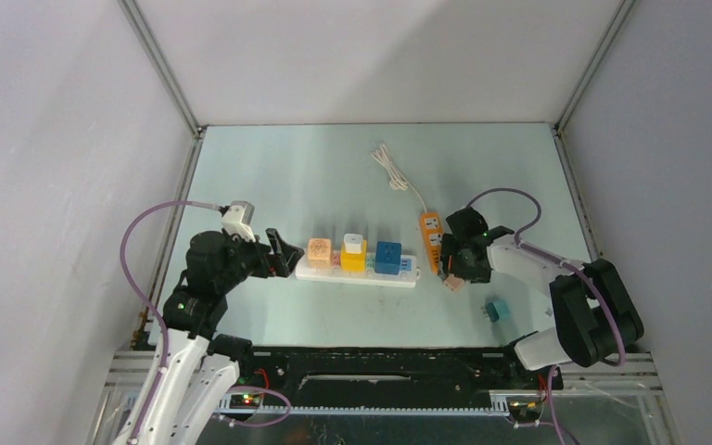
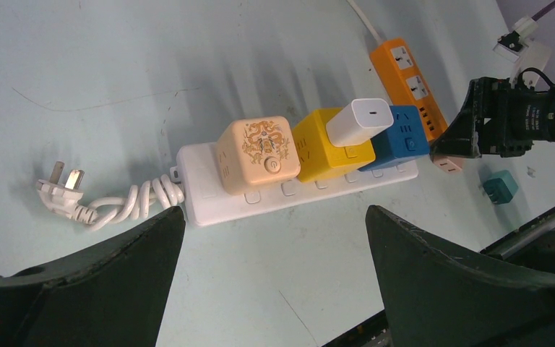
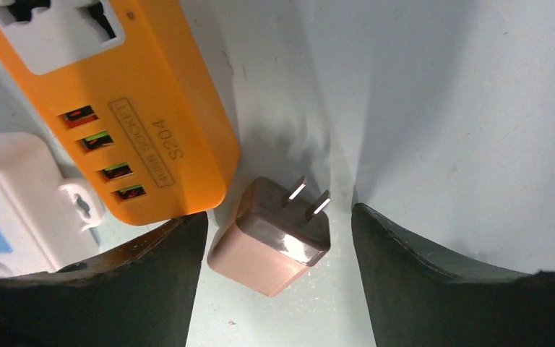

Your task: Insert the plug

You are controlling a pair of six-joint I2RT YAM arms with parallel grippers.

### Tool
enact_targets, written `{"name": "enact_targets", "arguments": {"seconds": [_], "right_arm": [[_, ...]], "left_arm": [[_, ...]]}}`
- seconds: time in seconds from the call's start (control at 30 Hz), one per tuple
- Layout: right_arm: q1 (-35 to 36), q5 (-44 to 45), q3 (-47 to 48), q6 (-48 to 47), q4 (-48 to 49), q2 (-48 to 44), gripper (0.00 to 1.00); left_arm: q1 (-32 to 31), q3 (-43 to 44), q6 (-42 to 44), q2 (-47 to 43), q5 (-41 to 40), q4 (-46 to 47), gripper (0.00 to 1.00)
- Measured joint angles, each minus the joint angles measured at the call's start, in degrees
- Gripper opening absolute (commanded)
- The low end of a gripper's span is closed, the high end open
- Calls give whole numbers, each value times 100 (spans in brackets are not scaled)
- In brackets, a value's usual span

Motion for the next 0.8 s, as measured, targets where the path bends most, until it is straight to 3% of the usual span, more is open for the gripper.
{"name": "enact_targets", "arguments": {"seconds": [0.33,0.8], "right_arm": [[-173,212,63,168,-326,44,71],[-654,-225,-76,216,-498,-223,42]], "left_arm": [[0,0,0,0,0,0,98],[0,0,0,0,15,0,98]]}}
